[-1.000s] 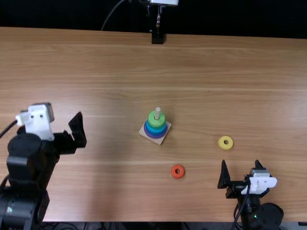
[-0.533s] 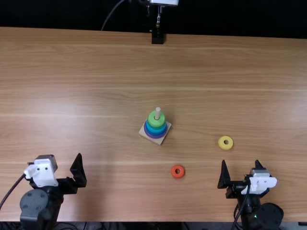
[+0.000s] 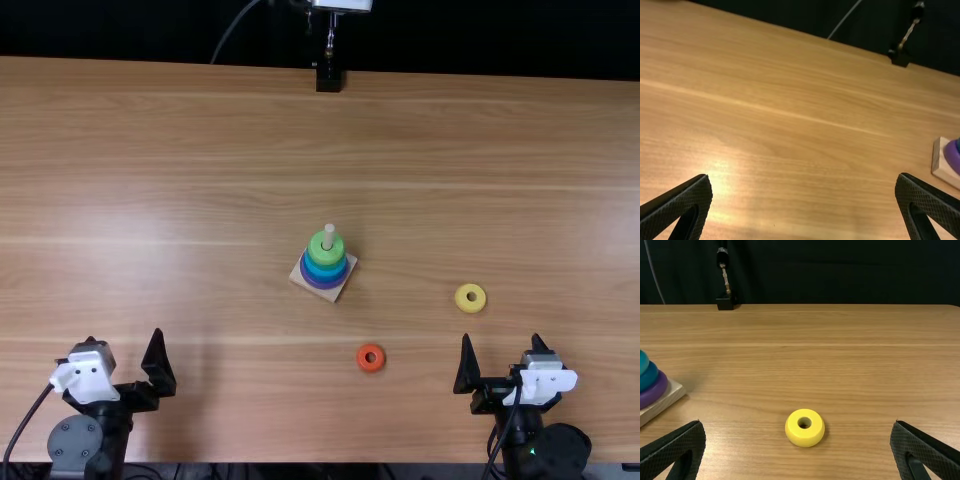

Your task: Build the Hanoi tower: stack the rings onto the peg from bottom to top in this color order: purple, dark blue, light blue, dark green, light green, yellow, orange.

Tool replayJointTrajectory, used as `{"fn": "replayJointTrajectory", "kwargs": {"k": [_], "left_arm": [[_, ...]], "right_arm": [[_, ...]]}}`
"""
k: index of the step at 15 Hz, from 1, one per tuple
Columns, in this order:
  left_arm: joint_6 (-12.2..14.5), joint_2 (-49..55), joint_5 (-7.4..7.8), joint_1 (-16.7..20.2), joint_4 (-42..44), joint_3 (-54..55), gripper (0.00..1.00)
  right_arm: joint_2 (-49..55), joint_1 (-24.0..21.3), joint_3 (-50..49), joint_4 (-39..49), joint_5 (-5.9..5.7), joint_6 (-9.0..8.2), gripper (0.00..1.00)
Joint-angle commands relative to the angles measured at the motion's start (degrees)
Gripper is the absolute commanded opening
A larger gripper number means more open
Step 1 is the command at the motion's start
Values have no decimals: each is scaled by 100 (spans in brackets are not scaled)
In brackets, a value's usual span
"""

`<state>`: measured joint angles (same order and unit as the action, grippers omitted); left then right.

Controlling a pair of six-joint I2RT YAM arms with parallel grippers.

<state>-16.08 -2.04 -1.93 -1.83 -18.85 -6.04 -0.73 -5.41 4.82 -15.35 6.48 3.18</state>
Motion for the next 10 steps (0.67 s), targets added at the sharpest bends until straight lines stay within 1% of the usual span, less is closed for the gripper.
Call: {"fn": "replayJointTrajectory", "kwargs": {"k": [1, 3, 4, 5, 10], "left_arm": [[300, 187, 4, -11, -119, 534, 100], [996, 204, 14, 16, -119, 604, 100], [1270, 204, 4, 33, -140, 604, 100], [1386, 204, 4, 42, -193, 604, 100], [1397, 204, 4, 33, -467, 604, 100]], "right_arm": [[73, -65, -385, -327, 69, 51, 100], [73, -65, -385, -327, 69, 51, 100], [73, -65, -385, -327, 69, 51, 100], [73, -65, -385, -327, 69, 51, 100], [73, -65, -394, -327, 69, 51, 100]]}}
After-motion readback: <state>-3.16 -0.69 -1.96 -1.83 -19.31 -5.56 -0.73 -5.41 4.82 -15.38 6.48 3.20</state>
